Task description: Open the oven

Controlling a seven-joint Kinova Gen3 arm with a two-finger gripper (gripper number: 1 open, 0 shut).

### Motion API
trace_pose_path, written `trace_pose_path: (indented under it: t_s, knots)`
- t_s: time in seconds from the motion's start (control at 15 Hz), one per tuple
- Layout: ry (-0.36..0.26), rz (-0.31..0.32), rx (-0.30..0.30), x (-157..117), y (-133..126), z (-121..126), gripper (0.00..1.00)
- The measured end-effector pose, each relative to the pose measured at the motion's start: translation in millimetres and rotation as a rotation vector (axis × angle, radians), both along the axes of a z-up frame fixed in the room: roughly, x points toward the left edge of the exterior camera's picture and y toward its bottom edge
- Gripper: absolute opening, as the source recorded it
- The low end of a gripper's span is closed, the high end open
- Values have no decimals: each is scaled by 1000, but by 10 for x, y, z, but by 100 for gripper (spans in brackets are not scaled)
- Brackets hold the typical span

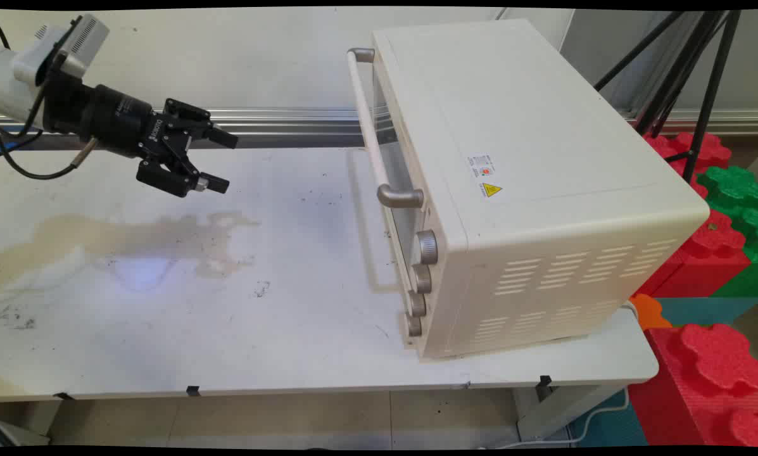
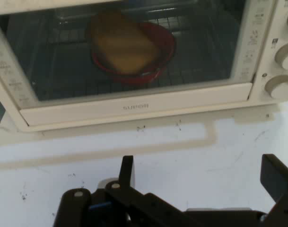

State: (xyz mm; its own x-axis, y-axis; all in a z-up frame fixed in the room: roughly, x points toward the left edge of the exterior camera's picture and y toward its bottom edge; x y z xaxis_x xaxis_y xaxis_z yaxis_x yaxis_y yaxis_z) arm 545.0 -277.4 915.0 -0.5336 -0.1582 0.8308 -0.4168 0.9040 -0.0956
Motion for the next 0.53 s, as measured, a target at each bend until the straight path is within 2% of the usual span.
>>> trace_pose_path:
  t_s: [0.53]
  knots:
    - [50,-4,-41,-79,-67,262,100]
